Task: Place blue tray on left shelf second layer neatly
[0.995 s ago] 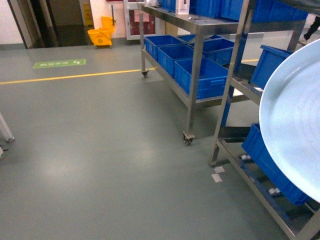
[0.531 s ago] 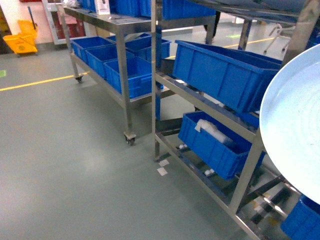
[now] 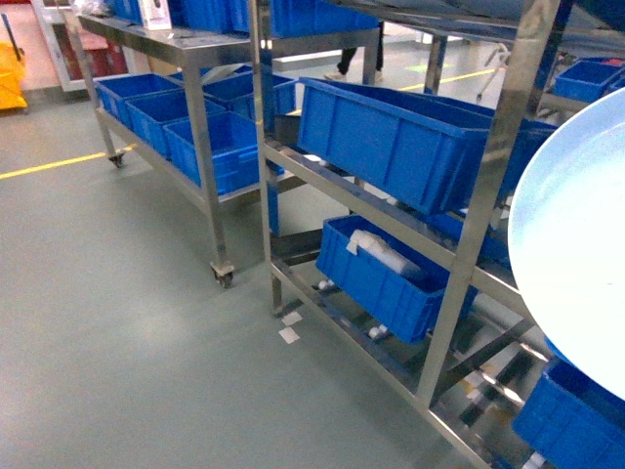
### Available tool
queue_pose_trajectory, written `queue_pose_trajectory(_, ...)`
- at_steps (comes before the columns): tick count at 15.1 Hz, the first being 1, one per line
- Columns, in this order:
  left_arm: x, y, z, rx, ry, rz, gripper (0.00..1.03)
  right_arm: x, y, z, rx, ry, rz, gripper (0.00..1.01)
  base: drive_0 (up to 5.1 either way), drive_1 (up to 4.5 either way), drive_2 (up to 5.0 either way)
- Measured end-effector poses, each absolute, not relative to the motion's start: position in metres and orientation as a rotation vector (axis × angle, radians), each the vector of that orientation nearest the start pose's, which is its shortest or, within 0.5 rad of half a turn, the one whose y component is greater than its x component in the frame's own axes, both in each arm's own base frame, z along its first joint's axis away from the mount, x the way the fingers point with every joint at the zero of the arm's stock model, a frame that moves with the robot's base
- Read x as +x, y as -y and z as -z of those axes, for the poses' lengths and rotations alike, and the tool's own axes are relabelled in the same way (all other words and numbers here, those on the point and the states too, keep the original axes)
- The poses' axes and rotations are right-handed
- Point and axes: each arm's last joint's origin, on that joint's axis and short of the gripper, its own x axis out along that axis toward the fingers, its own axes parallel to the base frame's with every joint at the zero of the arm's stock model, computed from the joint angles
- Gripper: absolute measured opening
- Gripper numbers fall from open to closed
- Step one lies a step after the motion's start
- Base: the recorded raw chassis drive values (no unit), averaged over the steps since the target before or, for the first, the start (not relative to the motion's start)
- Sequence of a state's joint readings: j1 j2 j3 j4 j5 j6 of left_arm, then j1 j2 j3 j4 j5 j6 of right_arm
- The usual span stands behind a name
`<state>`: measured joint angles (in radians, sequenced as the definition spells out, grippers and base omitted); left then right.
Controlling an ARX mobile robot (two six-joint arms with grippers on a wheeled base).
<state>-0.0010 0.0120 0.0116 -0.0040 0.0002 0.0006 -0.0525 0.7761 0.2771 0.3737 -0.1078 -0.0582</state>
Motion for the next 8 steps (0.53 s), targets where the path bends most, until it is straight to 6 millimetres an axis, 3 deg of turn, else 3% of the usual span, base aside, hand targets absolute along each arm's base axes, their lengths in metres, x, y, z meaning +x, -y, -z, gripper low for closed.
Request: queue_pose_trajectory(8,0.0977,0.0001,-0.1662,0.001,-0.004,0.001,0.98,0.1711,0.0059,-0.2118,-0.048,-0.123,-0.059,0.02,-1.6,-1.64,-1.6)
